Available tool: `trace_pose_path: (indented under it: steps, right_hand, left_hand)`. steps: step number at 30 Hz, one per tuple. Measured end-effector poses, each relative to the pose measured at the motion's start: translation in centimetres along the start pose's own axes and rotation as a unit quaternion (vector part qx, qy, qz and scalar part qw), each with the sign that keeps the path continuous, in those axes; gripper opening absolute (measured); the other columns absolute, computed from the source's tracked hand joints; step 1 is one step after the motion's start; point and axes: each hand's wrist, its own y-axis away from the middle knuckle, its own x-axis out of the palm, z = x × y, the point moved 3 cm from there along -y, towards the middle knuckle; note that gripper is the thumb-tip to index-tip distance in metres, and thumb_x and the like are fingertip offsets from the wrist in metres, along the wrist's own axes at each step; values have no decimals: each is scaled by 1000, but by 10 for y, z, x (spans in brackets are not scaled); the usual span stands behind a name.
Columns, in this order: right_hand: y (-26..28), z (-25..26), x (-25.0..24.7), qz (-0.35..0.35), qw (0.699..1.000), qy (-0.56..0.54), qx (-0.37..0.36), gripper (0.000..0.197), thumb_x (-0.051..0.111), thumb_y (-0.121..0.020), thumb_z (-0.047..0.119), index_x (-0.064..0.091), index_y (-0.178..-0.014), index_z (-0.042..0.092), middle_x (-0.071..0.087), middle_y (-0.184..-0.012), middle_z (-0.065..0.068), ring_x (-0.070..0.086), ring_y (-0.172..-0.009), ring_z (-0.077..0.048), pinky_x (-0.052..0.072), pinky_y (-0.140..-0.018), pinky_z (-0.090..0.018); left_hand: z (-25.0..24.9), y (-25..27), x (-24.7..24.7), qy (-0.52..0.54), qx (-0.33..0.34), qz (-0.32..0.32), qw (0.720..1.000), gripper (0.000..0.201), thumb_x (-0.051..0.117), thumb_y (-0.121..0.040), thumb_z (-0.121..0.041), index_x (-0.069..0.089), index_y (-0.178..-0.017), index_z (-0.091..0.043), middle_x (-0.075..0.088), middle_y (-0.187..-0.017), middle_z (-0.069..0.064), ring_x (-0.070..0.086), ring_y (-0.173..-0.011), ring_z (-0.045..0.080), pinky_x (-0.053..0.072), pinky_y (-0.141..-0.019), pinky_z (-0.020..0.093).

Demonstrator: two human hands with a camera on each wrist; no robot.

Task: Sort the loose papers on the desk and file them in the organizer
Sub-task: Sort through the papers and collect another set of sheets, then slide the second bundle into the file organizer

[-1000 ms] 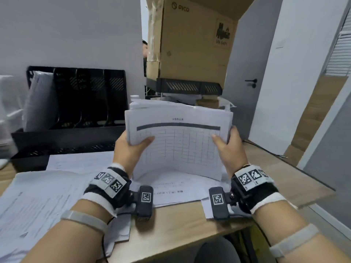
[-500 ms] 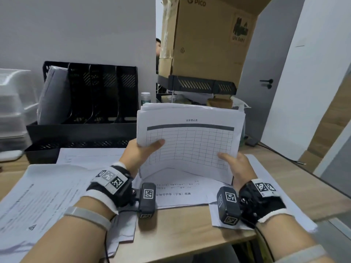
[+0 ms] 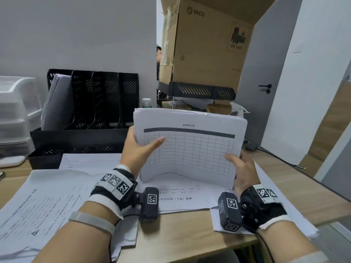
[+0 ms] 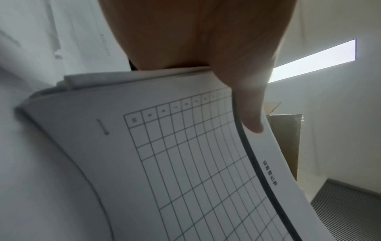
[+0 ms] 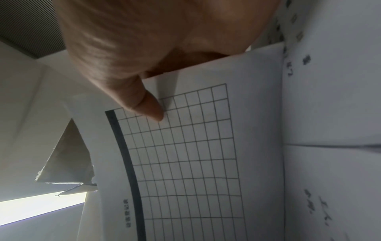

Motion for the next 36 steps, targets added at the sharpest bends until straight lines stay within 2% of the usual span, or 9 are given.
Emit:
trace_pose_path:
  steps: [3,6,11,16,20,25,28,31,36]
  right_hand:
    - [0,-2,0,-7,1000,1,25,25,60,-90,0,74,-92,20,79,-90,-3,68,-107,-38,53,-97,-56]
    - [0,-1,0,2,999,0,42,24,59,-90,0,74,-87,18,79,-81,-1,68,-102,-39,53,-94,-53]
    - [-7,-15,-1,11,994,69,83,26,75,-76,17,72,-103,15,77,-102,-5,64,-110,-32,46,-104,-56]
    - [-8,-20,2,46,988,122,80,14,74,-86,6,71,-91,19,75,-107,-5,66,-109,-29,48,-103,-43]
    - [-12,-18,-2,23,987,151,54,18,80,-83,21,72,-99,19,77,-108,-6,71,-104,-26,55,-98,-44]
    - [-1,27,11,-132,956,256,-53,43,81,-81,29,51,-109,13,61,-106,-10,61,-96,-32,50,-75,-34]
    - [5,70,67,65,977,202,0,37,70,-90,43,64,-110,13,69,-109,-14,69,-92,-28,59,-81,-40]
    - [8,110,128,227,954,168,102,68,69,-81,63,55,-131,20,64,-124,-11,69,-107,-28,61,-88,-47]
    - [-6,159,220,286,936,150,138,109,72,-60,81,31,-149,33,43,-147,-23,56,-123,-48,47,-98,-70]
  left_hand:
    - [-6,-2,0,12,22,-14,1000,85,91,-73,-34,40,-141,-30,71,-123,4,73,-109,18,63,-88,41]
    - [-6,-4,3,-6,16,5,1000,79,89,-75,-30,43,-140,-27,69,-125,1,71,-113,16,61,-94,42]
    - [11,-4,-1,3,-32,13,999,59,88,-79,-34,62,-131,-24,75,-122,1,72,-114,20,58,-98,48]
    - [17,3,4,-15,-90,96,991,37,71,-95,-29,70,-129,-16,77,-122,-1,71,-117,17,52,-108,45]
    - [18,-4,2,-15,-77,24,997,15,70,-97,-25,75,-110,-21,79,-110,-1,73,-107,16,57,-99,41]
    - [18,-10,-15,72,-82,-105,988,6,71,-96,-22,76,-96,-19,80,-97,1,76,-96,23,61,-88,40]
    - [10,-11,-24,98,-52,-153,982,15,71,-96,-28,77,-99,-14,80,-99,6,77,-94,22,62,-80,34]
    - [-5,-9,-23,119,-32,-184,975,11,72,-96,-29,75,-90,-19,79,-90,-1,77,-89,18,61,-69,25]
    - [-42,-11,-32,70,33,-176,981,26,73,-94,-36,74,-75,-18,74,-81,3,69,-82,23,61,-77,51]
